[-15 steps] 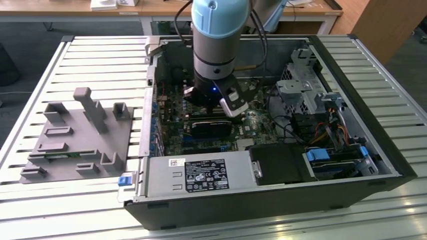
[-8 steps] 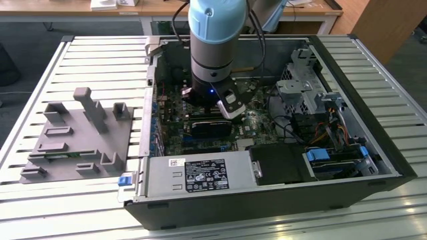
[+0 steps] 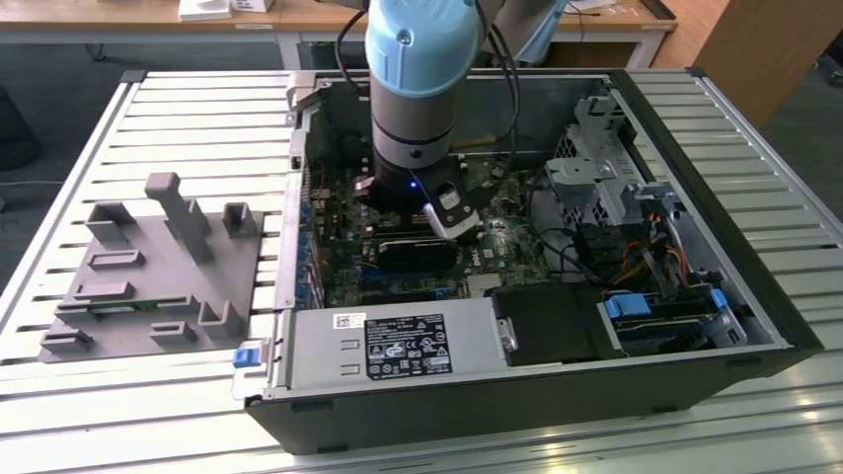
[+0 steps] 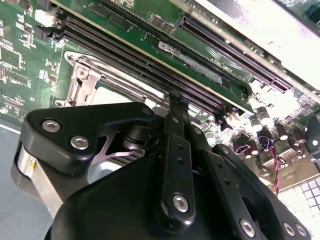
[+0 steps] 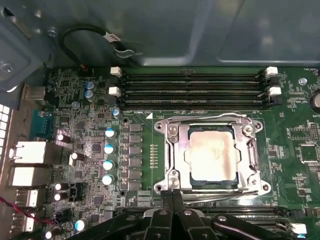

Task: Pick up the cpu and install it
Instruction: 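Install the second cpu locking lever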

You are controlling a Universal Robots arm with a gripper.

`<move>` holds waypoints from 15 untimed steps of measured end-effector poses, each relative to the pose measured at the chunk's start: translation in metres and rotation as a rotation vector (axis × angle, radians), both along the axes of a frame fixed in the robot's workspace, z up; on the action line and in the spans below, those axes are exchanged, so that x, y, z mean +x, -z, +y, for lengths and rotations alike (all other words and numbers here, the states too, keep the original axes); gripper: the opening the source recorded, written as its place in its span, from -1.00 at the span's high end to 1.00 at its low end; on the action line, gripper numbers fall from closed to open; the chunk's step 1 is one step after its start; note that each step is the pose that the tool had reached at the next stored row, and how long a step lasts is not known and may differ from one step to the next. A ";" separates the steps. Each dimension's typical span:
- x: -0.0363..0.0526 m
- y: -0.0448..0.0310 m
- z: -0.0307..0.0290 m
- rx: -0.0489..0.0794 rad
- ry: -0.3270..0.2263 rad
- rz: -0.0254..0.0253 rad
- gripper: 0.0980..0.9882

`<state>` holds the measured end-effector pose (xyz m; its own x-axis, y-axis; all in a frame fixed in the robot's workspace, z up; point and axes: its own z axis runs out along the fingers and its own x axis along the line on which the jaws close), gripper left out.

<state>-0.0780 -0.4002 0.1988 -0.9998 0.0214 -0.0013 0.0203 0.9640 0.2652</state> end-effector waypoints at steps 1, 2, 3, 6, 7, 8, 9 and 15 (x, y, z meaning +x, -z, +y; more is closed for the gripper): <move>-0.0009 0.0006 0.0000 0.002 0.000 -0.0002 0.98; -0.0013 0.0013 0.0000 0.004 0.000 -0.0003 0.98; -0.0016 0.0019 0.0000 0.005 0.000 -0.0004 0.98; -0.0018 0.0036 -0.0001 0.007 0.000 -0.0003 0.98; -0.0019 0.0041 -0.0001 0.008 0.000 -0.0003 0.98; -0.0020 0.0045 -0.0001 0.009 0.000 -0.0003 0.98; -0.0023 0.0048 -0.0001 0.009 0.000 -0.0004 0.98; -0.0039 0.0058 0.0000 0.021 0.000 -0.0012 0.98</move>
